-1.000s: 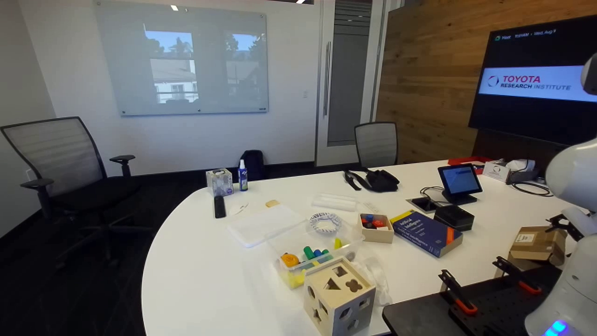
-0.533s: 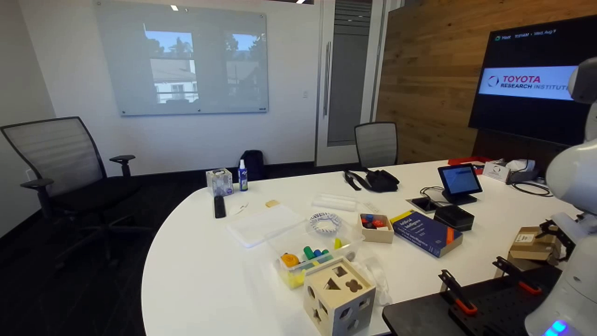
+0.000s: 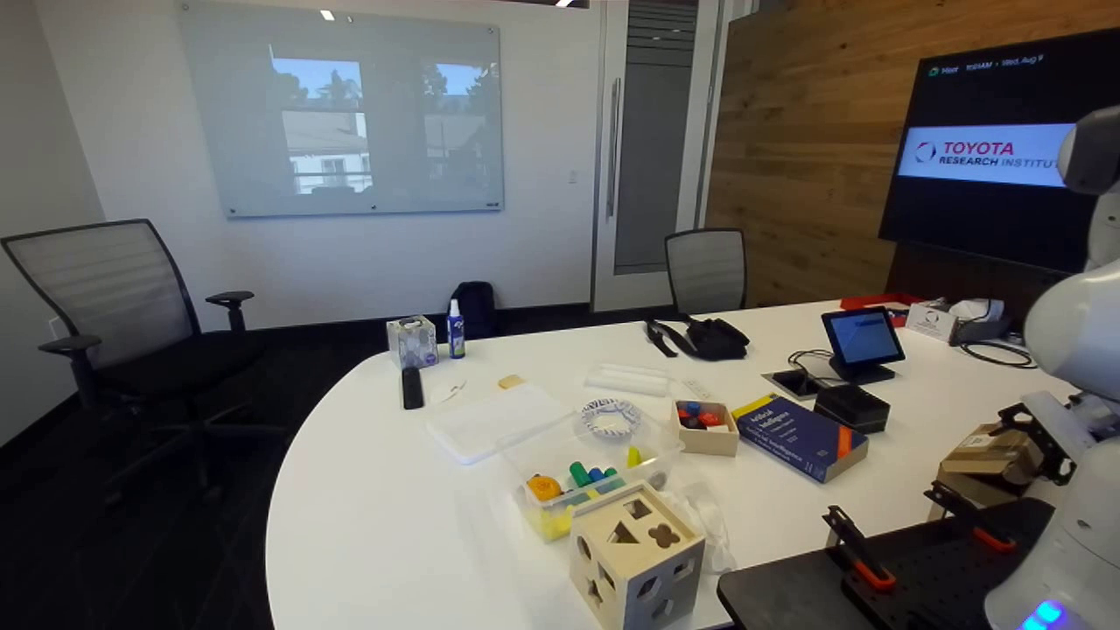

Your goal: Press the center button of the black object next to the book, open the cardboard box, remove the cable and put it on the table

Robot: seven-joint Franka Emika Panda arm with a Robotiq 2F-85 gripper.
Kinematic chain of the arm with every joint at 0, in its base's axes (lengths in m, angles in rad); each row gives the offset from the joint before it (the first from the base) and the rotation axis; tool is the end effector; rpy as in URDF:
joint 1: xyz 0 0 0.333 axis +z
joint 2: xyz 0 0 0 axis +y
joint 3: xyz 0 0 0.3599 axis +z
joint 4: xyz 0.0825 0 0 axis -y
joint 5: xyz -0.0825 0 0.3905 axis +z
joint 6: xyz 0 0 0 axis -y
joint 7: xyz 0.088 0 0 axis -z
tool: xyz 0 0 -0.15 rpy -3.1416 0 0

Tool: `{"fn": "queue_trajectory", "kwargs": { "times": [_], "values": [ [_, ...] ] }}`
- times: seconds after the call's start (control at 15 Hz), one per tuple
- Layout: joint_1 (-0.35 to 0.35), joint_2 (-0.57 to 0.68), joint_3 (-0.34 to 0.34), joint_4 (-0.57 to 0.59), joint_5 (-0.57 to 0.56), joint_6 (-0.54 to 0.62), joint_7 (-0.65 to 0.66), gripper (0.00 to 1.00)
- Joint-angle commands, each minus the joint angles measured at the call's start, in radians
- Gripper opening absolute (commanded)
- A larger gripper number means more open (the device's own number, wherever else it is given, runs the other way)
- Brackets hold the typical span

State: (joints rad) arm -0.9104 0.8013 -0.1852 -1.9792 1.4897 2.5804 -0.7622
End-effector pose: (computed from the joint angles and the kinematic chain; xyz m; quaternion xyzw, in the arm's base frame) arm 0.2710 -0.5305 0.0323 -0.6588 0.7071 -0.1814 0.1818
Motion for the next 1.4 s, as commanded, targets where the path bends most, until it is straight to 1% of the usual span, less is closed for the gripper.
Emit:
{"fn": "queue_trajectory", "kwargs": {
  "times": [0.0,0.13,0.33,0.47,0.73,0.87,1.07,1.33],
  "values": [
    [0.013,-0.040,-0.026,-0.015,0.040,-0.087,-0.018,1.00],
    [0.019,-0.048,-0.037,-0.016,0.031,-0.133,0.003,1.00],
    [0.027,-0.071,-0.039,-0.025,0.042,-0.201,-0.007,1.00],
    [0.034,-0.082,-0.035,-0.024,0.062,-0.239,-0.012,1.00],
    [0.074,-0.084,-0.030,-0.021,0.119,-0.319,-0.020,1.00],
    [0.092,-0.059,-0.036,-0.009,0.127,-0.377,-0.053,1.00],
    [0.115,-0.009,-0.045,0.012,0.133,-0.436,-0.120,1.00],
    [0.135,0.066,-0.052,0.047,0.152,-0.473,-0.187,1.00]
  ]
}}
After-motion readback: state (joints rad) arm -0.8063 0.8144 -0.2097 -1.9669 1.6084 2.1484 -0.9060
